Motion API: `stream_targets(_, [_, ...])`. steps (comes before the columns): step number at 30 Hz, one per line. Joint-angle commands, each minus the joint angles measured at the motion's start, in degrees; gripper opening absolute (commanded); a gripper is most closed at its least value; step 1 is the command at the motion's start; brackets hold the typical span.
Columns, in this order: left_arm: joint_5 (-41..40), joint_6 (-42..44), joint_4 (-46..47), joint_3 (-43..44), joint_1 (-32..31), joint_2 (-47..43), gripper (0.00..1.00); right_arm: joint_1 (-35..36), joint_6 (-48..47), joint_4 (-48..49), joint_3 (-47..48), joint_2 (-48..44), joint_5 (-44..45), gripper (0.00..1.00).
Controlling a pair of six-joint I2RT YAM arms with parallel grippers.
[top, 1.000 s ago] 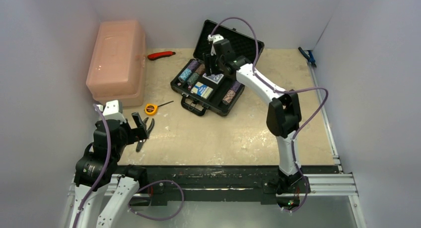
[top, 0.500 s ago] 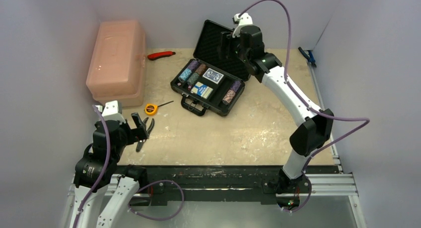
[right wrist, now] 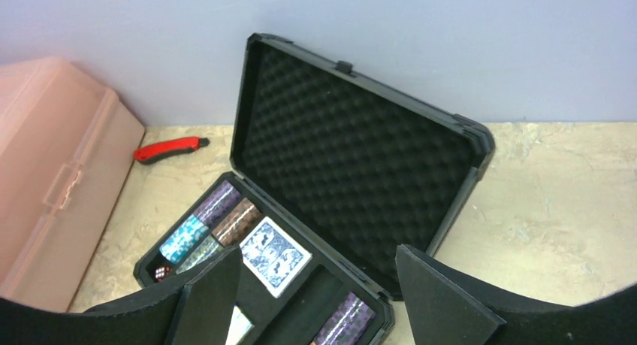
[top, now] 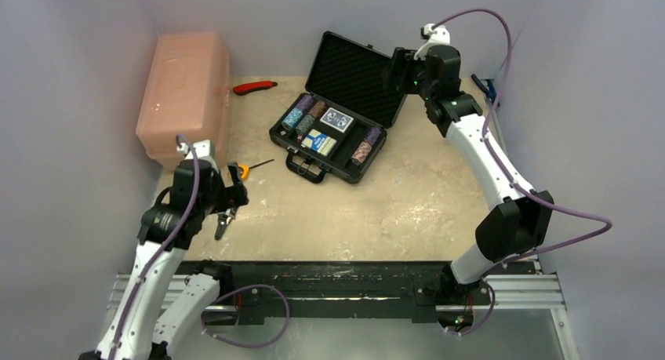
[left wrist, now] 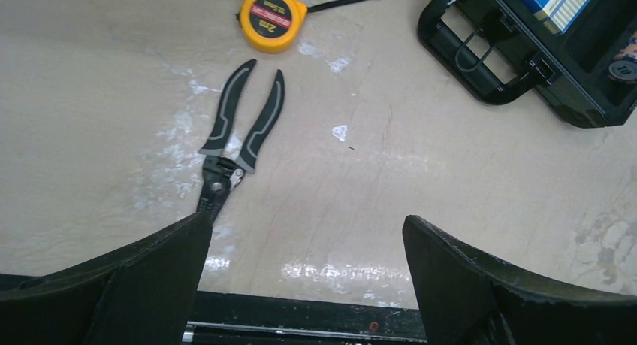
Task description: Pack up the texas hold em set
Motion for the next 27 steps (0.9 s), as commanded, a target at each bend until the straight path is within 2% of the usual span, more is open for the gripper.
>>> stream_targets(1, [8.01, -3.31, 9.95, -0.19, 0.49, 8.30, 0.99, -6.64, 4.22, 4.51, -1.24, 0.14, -8.51, 0.78])
stream_targets(8, [14.31, -5.88, 20.33, 1.79, 0.49, 22.09, 0.95, -14.24, 8.33, 8.60, -2.35, 3.82, -17.01, 0.76])
stream_targets(13, [16.96, -6.51, 21.97, 6.93, 0.41, 31.69, 0.92, -18.98, 11.00, 10.03, 1.24, 9.35, -25.44, 0.78])
stream_targets(17, [18.42, -6.02, 22.81, 10.42, 0.40, 35.16, 0.91, -21.78, 14.40, 11.69, 3.94, 13.45, -26.69, 0.77])
stream_targets(21, [16.50, -5.91, 21.46, 13.43, 0.40, 39.39, 0.89, -23.30, 17.58, 11.58, 9.33, 19.65, -28.80, 0.73])
stream_targets(27, [15.84, -6.68, 23.30, 14.46, 0.40, 42.01, 0.88, -24.82, 23.27, 13.35, 14.14, 24.91, -29.04, 0.67])
